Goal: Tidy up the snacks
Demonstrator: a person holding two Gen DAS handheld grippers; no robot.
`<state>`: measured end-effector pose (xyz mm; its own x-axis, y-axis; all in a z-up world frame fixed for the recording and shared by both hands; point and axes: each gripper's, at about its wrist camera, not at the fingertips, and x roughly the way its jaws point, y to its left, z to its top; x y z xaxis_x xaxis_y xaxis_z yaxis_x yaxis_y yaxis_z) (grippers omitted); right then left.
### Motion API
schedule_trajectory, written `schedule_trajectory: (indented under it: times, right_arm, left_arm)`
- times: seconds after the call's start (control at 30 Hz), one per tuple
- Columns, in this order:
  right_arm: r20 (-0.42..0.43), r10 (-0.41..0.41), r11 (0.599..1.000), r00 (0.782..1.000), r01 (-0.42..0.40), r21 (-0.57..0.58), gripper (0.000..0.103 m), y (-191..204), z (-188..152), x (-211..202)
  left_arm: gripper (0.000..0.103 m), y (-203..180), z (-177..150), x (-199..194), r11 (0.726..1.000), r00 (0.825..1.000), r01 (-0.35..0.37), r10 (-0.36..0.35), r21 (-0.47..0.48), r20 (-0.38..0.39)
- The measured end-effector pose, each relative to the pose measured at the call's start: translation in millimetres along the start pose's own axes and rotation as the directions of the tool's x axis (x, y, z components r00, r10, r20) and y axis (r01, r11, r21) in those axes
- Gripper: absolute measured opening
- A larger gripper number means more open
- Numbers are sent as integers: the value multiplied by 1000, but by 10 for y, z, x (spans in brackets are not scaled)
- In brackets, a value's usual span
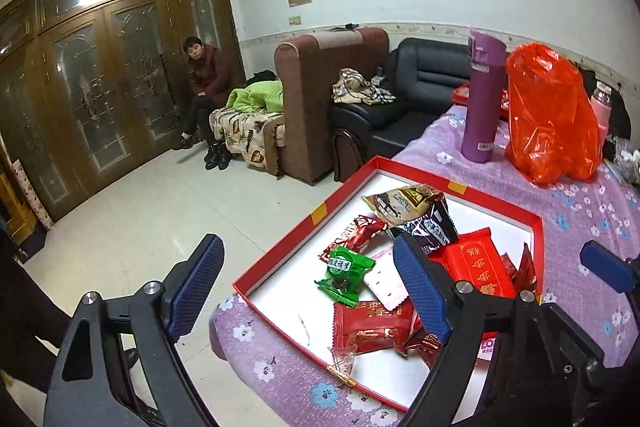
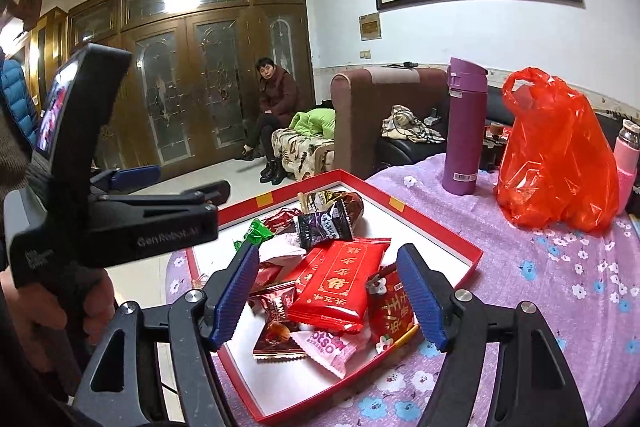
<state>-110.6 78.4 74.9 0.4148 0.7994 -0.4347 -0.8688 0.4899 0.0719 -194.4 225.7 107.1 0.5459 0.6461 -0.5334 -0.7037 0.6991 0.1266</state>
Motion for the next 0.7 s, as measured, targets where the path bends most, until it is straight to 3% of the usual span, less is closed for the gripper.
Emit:
schedule_trajectory:
  times: [0.47, 0.7]
  right_arm:
    - [-22, -11, 1000, 1000, 11, 12, 74, -11, -31, 42]
    - [-21, -16, 1000, 1000, 16, -1, 74, -5, -37, 66]
  left_arm:
    - [88, -17, -14, -113, 1000, 999, -6, 6, 1, 32]
    - [88, -44, -15, -207, 999, 996, 32, -32, 5, 80]
